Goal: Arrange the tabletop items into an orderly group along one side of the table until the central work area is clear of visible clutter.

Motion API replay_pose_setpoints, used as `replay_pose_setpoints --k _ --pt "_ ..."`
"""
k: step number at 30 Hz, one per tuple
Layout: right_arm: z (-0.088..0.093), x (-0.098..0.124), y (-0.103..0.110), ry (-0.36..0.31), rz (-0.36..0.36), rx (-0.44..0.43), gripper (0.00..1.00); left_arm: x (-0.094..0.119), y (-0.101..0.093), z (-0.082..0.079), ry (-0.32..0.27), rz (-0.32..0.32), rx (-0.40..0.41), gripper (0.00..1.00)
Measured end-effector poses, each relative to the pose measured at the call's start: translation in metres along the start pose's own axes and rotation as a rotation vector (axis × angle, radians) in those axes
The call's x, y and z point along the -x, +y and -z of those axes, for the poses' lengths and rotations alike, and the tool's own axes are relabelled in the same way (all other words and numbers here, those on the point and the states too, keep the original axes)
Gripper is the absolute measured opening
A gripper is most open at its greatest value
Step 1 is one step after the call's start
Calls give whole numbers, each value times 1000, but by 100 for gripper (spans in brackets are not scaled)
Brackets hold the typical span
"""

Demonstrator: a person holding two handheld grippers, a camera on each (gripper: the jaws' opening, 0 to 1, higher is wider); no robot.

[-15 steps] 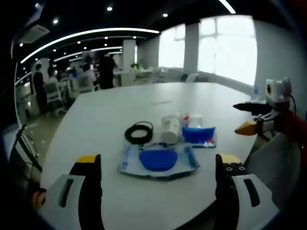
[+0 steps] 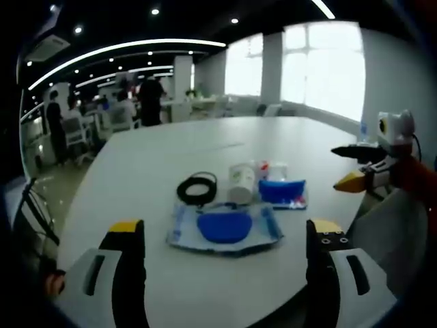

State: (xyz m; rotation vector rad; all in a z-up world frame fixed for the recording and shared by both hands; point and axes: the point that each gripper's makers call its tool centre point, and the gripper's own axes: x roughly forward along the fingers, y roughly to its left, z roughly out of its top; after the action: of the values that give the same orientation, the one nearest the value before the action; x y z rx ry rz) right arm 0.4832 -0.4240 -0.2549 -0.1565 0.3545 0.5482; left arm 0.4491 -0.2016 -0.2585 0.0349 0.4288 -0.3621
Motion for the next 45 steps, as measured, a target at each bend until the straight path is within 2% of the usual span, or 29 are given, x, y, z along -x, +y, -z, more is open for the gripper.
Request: replay_pose_setpoints --k 45 --pt "-1 0 -4 -2 9 4 96 -4 -8 2 17 28 -20 93"
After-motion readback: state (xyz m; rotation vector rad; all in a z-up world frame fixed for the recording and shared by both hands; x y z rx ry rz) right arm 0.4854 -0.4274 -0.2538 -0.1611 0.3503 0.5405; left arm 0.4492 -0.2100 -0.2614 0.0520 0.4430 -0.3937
